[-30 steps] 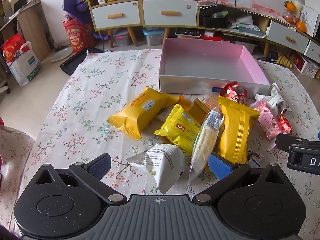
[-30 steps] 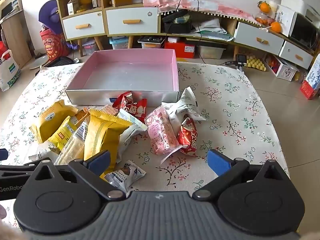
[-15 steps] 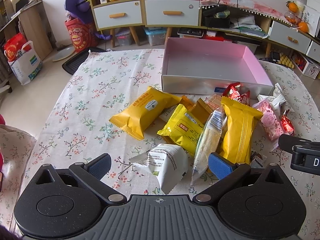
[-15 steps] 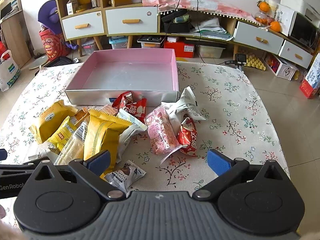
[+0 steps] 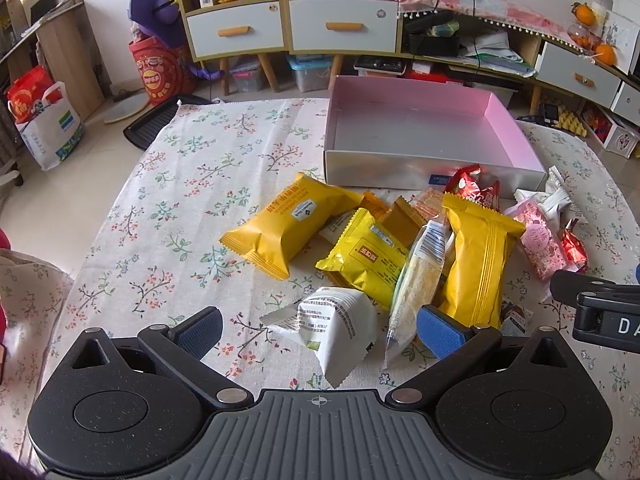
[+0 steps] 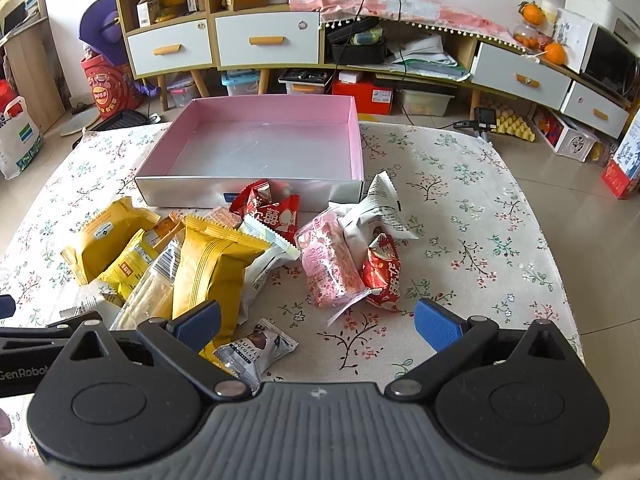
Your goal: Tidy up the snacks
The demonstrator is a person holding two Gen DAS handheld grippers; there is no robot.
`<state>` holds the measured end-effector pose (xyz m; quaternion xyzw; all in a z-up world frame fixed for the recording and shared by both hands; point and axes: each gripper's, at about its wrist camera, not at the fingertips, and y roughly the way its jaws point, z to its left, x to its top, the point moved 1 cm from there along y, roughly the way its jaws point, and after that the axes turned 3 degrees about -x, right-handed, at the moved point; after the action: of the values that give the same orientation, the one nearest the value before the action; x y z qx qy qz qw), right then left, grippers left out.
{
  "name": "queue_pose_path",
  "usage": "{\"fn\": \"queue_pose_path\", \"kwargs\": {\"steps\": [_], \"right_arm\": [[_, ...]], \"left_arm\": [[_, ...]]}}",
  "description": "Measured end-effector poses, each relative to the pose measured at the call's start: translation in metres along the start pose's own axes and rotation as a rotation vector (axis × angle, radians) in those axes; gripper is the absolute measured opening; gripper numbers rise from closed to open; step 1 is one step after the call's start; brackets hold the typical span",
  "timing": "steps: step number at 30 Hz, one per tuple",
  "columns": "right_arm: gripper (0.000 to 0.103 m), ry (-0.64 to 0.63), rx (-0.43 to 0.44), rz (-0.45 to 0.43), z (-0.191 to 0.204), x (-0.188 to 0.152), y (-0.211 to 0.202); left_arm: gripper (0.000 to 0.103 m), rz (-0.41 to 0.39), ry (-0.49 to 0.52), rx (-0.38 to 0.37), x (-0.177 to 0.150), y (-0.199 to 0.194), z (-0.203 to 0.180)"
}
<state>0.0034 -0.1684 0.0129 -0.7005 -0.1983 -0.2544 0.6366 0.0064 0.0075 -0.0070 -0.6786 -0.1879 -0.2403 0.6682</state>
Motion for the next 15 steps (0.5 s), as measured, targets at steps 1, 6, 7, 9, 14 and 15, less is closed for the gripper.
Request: {"fn": "queue_pose_path", "kwargs": {"steps": [1, 6, 7, 9, 14, 15], "right_arm": [[0.103, -0.001, 0.001, 0.002, 0.0006, -0.0001, 0.0004], [0.103, 0.001, 0.005, 0.004, 0.0001, -0.0005, -0.0004], [0.103, 0.002, 0.005, 0.004, -0.0003, -0.0006, -0.0006], [0.103, 0.004, 0.006, 0.005, -0.0004, -0.0005, -0.0007], [0.103, 0.007, 0.021, 0.007, -0.0009, 0.0008, -0.0010], [0.103, 0.009, 0.022, 0.008, -0.0010, 0.0010, -0.0013]], "left_arm": [[0.103, 0.000, 0.001, 0.001, -0.0004, -0.0001, 0.0003], [0.103, 0.001, 0.005, -0.001, -0.0012, 0.0001, -0.0012], [0.103, 0.000, 0.006, 0.000, -0.0012, 0.0003, -0.0013], [0.103, 0.003, 0.003, -0.001, -0.0010, 0.0007, -0.0008], [0.103, 0.001, -0.004, -0.016, -0.0002, -0.0010, 0.0005], [0.103, -0.002, -0.002, -0.016, -0.0004, -0.0011, 0.0005]]}}
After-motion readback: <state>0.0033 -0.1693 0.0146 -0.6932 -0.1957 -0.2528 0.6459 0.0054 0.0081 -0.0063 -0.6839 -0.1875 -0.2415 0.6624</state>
